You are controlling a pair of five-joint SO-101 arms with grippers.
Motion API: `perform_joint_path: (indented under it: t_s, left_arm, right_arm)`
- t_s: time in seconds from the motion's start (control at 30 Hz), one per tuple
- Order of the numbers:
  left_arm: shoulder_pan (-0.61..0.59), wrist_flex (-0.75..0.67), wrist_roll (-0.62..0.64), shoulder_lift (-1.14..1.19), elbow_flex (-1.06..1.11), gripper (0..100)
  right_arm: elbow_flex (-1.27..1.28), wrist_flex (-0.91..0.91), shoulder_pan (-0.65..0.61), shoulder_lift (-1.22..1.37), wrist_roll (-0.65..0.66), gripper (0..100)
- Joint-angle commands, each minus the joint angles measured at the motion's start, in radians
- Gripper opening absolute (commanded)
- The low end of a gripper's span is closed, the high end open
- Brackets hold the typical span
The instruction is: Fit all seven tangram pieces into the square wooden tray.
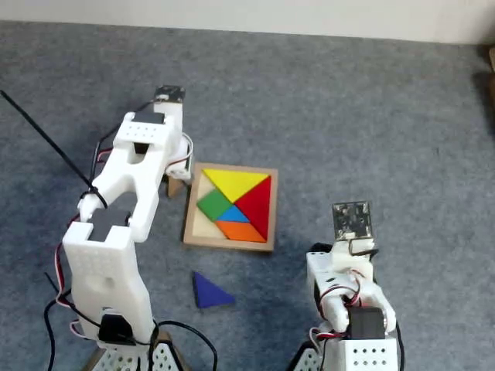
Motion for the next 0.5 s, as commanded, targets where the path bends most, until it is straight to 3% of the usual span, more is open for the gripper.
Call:
perform_joint_path:
  t_s: [0.0,0.47]
  left_arm:
    - [-0.001,0.003,-0.149,-0.002,-0.039,16]
    - [0.033,0.388,-0.362,-0.001,-0.433,16]
  right_arm:
    - [0.154,-0.001,0.015,-0.008,0.000,0.5]
    - [0.154,-0.001,0.015,-0.008,0.000,0.5]
